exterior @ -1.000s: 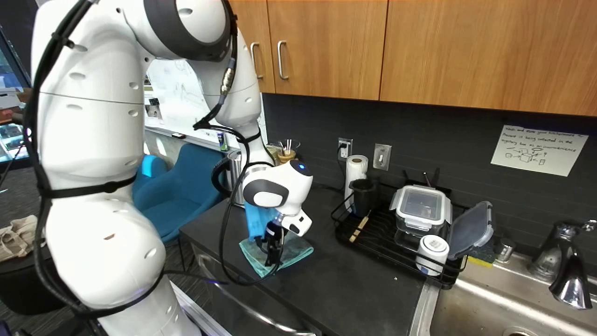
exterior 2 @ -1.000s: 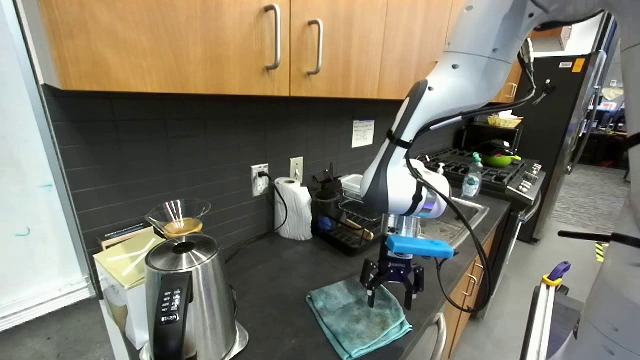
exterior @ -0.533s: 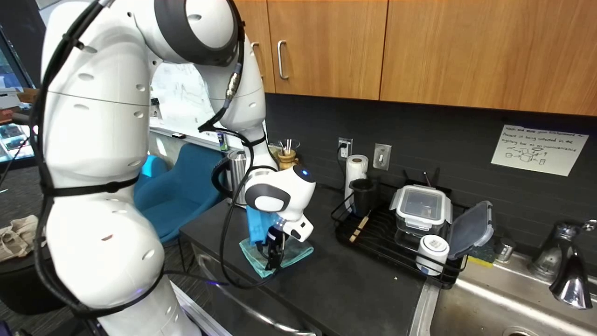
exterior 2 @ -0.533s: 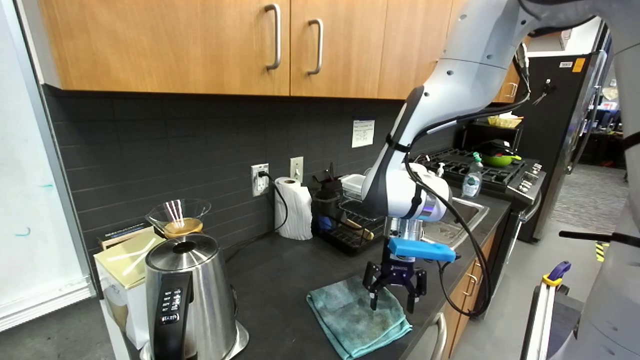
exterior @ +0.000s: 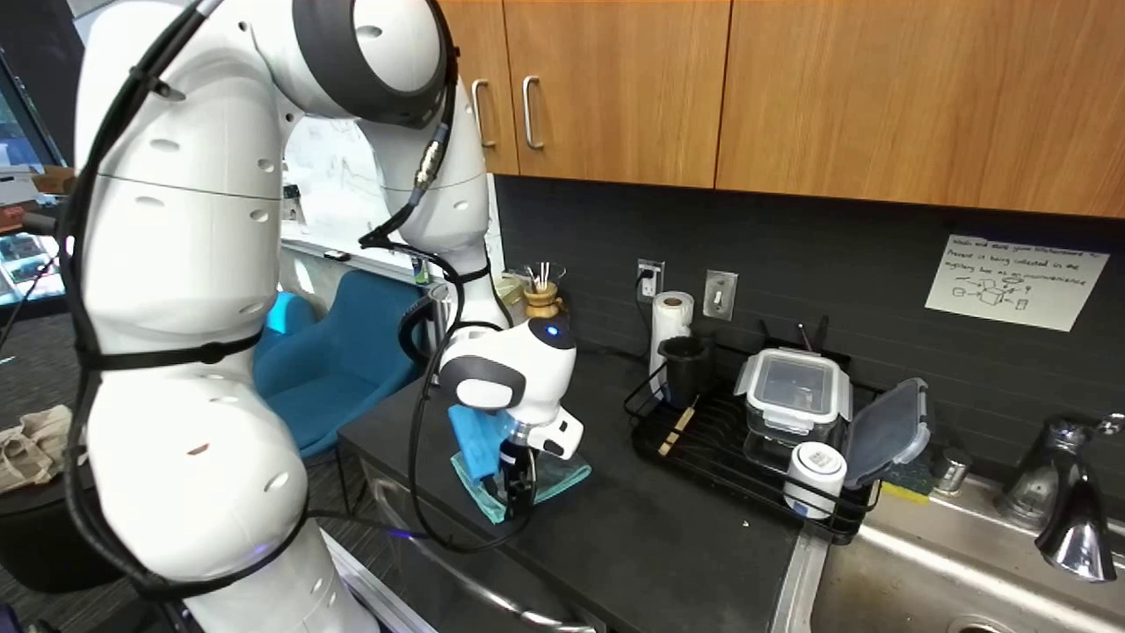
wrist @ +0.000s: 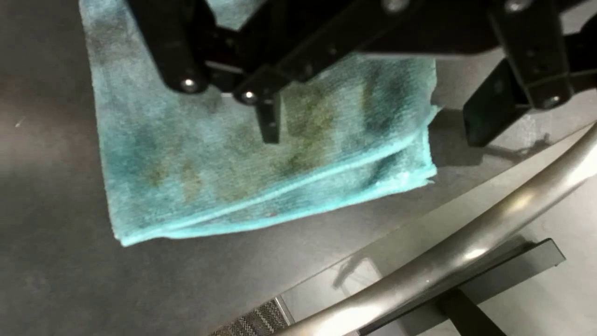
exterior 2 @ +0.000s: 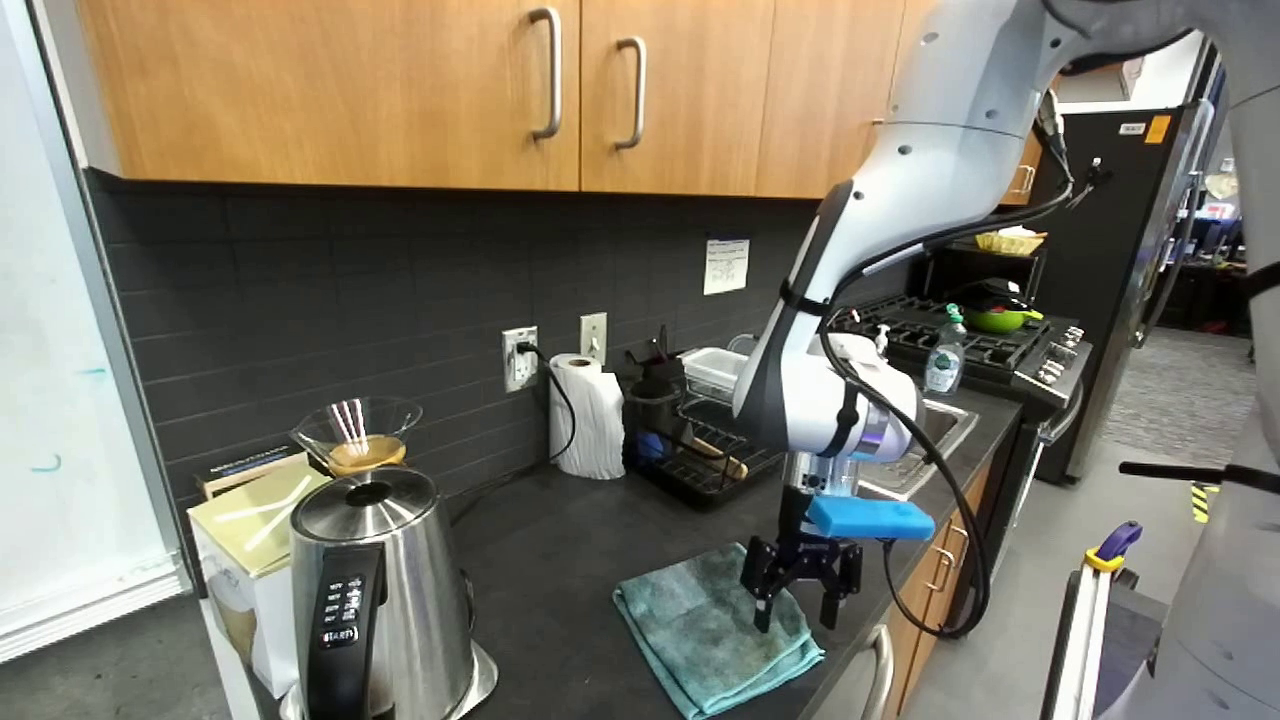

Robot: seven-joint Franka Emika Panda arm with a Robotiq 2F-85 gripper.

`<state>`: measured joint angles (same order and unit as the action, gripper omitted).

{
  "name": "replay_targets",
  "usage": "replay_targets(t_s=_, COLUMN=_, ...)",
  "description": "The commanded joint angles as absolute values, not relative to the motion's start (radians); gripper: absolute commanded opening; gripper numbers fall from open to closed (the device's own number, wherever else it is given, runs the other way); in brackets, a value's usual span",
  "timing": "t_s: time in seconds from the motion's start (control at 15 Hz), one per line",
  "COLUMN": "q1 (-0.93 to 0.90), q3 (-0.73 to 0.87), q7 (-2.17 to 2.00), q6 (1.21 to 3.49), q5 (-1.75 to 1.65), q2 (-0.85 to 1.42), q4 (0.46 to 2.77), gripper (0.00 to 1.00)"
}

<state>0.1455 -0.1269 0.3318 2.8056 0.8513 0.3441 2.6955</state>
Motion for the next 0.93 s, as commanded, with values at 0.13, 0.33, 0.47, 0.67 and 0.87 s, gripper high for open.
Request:
replay_targets(t_s=0.13, q1=0.150, q3=-0.147, q7=0.368, q6=2.818, q5=0.867, q2=0.344, q4=2.696, gripper=1.00)
replay_targets(t_s=0.33, q1=0.139, q3=-0.134, q7=0.353, q6=2.818, q5=0.834, q2=0.357, q4=2.689, gripper=1.00)
replay_targets(t_s=0.47, q1=0.143, q3=-0.133, q7=0.354, q6=2.812, q5=0.829, q2=0.360, q4=2.687, gripper=1.00)
replay_targets(t_s=0.67, q1=0.149, q3=-0.141, q7=0.365, q6=2.818, q5=0.847, q2=0.354, q4=2.694, gripper=1.00)
replay_targets(t_s=0.87, q1=0.149, q3=-0.141, q7=0.365, q6=2.818, q5=0.847, q2=0.354, q4=2.694, gripper=1.00)
